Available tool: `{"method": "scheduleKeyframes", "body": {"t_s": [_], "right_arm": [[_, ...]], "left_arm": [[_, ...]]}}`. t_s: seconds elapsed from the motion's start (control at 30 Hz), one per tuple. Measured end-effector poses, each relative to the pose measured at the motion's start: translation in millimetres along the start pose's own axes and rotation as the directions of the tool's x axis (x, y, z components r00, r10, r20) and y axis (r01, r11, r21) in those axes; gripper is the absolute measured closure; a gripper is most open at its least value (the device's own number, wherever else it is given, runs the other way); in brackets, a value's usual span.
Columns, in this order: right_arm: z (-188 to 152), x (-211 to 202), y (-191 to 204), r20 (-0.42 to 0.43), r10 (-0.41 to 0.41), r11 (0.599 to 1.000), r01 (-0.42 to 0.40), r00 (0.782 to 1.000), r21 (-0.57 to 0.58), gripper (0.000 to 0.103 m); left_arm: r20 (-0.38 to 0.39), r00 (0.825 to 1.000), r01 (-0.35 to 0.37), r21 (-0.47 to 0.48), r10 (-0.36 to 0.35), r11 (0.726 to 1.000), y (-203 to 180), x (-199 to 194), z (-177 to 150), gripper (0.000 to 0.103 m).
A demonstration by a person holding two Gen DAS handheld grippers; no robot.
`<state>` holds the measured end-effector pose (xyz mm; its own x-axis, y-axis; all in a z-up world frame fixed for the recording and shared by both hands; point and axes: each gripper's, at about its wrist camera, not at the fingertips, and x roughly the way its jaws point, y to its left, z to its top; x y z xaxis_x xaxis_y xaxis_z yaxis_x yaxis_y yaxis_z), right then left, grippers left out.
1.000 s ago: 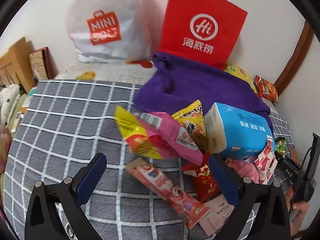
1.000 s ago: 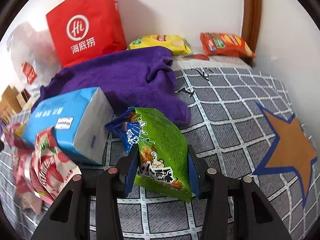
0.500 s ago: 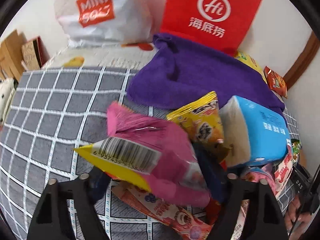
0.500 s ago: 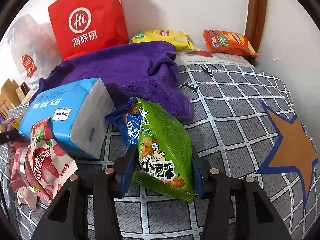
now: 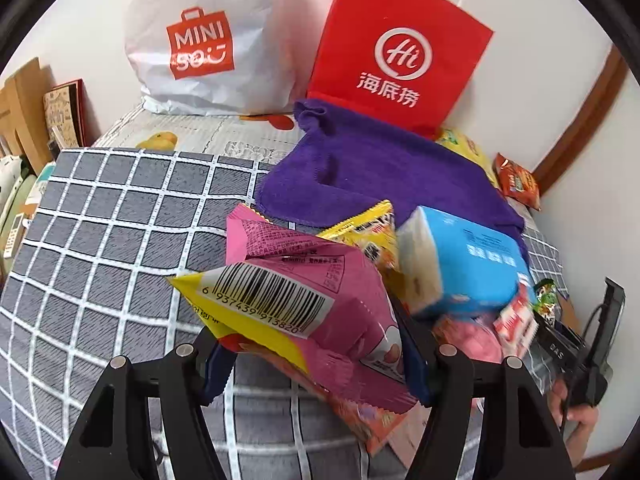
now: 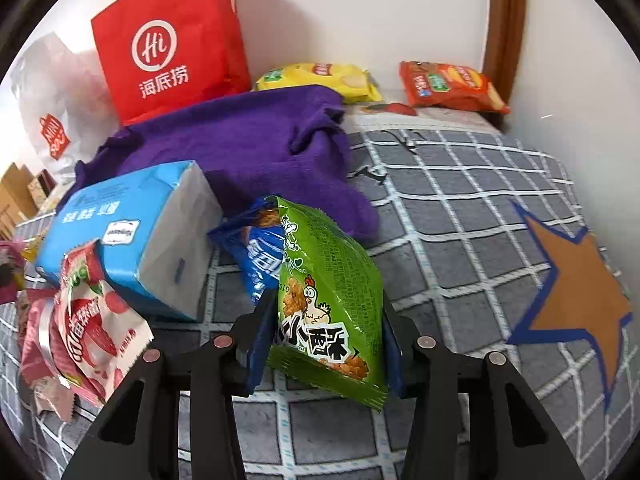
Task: Organize snacks
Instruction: 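Carry the green packet with the right gripper onto the purple cloth while the left carries the pink-yellow packet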
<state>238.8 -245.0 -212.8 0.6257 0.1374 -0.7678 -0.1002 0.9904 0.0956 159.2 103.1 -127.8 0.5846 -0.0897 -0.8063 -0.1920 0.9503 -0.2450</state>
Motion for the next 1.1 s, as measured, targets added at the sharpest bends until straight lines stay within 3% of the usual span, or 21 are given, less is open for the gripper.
{"method": "scheduleKeyframes", "body": {"t_s": [0.17, 0.33, 0.53, 0.8, 1.1], "right_arm": [[-8, -29, -9, 0.019, 0.034, 0.997, -0.035, 0.999, 0.073, 0.060], [-17, -57, -2, 0.047, -0.027, 0.999, 0.026, 0.999, 0.028, 0.061], [-21, -94, -1, 0.070, 0.045, 0.996, -0.050, 0.997, 0.074, 0.061], [6, -127, 24, 0.121, 0.079, 0.996, -0.084, 0.990, 0.039, 0.061], [64, -124, 48, 0.144, 0.120, 0.993, -0.120, 0.982, -0.012, 0.060]], "left_arm": [[0.006, 0.999, 0.035, 0.009, -0.035, 0.999, -5, -17, -4, 0.036], [-0.004, 0.996, 0.093, 0.038, -0.093, 0.995, -22, -27, -6, 0.036], [-0.016, 0.992, 0.123, 0.082, -0.122, 0.989, -44, -36, -5, 0.036], [-0.014, 0.986, 0.168, 0.152, -0.168, 0.974, -81, -50, 13, 0.036], [0.023, 0.988, 0.141, 0.213, -0.150, 0.967, -105, -54, 60, 0.036]]}}
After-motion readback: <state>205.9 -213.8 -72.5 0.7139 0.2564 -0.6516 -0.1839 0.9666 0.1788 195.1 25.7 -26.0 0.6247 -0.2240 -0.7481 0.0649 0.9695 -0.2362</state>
